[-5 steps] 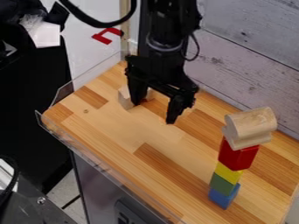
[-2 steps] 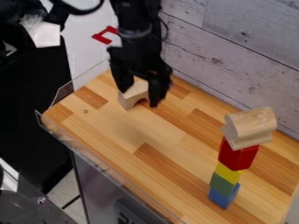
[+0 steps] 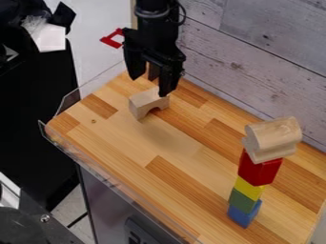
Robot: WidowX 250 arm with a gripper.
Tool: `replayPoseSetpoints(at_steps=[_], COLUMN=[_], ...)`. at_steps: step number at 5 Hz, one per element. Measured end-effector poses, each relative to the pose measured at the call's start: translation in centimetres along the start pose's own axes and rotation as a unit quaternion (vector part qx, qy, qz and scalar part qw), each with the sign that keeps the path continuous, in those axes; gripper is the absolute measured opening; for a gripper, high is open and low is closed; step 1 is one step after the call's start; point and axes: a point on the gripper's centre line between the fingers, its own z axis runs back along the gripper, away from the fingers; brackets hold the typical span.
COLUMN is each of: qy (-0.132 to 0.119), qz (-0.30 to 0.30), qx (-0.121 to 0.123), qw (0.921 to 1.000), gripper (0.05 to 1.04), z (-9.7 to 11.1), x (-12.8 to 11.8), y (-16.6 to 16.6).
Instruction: Pick the arch and place in center of the table
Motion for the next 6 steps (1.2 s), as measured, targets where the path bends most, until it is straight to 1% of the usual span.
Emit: replayPoseSetpoints(at_steps=[1,2,3,4,5,6], qy=[0.014,0.021,0.026,0.031,0.027,0.025], qz=[-0.013,-0.010,-0.003,0.004,0.002,-0.014], qx=[0.004,0.002,-0.003,-0.008,-0.009,-0.008], qw=[0.9998,0.9997,0.9996,0.9995,0.9996,0.9995], gripper=[0.999,0.999,0.999,0.999,0.999,0.999], z=[-0.1,-0.4,-0.5,-1.1,-1.3,-2.2], x=[0.7,1.1,0.6,0.3,0.4,0.9], y=[0.8,1.7,2.6,3.2,3.4,3.6])
